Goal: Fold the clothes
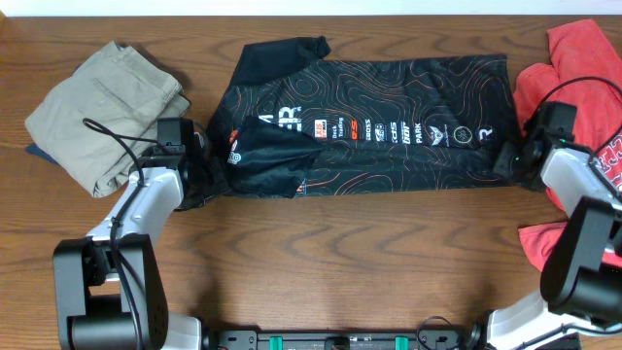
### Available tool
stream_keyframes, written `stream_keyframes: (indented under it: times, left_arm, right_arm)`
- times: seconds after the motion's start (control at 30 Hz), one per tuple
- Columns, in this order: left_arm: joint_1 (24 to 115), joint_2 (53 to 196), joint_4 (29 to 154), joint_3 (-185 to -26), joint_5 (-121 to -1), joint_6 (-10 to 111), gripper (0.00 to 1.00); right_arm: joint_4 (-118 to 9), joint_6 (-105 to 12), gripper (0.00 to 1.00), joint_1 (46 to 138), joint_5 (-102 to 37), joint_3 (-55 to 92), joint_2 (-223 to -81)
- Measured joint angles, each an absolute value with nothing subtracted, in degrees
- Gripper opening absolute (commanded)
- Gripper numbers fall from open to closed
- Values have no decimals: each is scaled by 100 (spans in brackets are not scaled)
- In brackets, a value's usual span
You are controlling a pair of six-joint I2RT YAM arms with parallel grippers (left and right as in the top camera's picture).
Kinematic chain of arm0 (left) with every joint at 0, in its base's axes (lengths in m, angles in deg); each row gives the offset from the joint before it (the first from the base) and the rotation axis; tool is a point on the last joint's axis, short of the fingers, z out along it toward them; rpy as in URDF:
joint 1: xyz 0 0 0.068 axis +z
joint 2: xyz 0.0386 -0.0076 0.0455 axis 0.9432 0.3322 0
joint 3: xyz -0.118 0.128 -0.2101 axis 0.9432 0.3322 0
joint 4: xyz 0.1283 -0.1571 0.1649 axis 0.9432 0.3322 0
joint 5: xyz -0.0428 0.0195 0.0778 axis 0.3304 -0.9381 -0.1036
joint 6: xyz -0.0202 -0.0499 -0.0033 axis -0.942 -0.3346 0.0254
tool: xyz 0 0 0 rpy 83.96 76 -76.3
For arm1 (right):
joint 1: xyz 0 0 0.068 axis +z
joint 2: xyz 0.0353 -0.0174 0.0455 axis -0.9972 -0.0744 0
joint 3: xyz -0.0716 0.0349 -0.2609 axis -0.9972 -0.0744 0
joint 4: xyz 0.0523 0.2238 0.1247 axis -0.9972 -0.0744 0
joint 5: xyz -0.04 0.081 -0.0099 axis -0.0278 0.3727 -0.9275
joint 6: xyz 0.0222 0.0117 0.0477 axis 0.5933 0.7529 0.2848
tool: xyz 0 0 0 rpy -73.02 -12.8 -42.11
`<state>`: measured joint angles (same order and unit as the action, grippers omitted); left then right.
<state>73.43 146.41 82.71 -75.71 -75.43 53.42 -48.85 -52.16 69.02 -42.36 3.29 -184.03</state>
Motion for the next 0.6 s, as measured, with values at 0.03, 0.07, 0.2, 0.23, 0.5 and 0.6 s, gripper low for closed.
stream_keyframes:
  times: [0.03, 0.07, 0.2, 0.23, 0.5, 0.6]
  left_arm:
    - [7343, 14641, 8278, -7573, -7543, 5342, 54]
    - [7343, 14641, 8293, -7573, -7543, 5342, 54]
    - [7343, 14641, 8317, -7571, -7543, 5342, 54]
    - [7343, 14641, 8319, -7573, -7543, 5342, 54]
    - [7343, 14641, 8330, -7571, -7543, 5342, 54]
    - [7343, 14641, 8332, -7571, -7543, 5342, 54]
  right_arm:
    - [-4874, -5216, 40, 6902, -4236, 329, -18495]
    - [-4863, -5218, 33, 6902, -4234, 329, -18567]
    - [-4761, -5227, 1, 6902, -4245, 337, -18622]
    - [-4750, -5211, 1, 6902, -4236, 340, -18622]
    - [-4820, -5187, 10, 6902, -4228, 348, -18438]
    - [-4817, -5214, 10, 6902, -4228, 392, -18150]
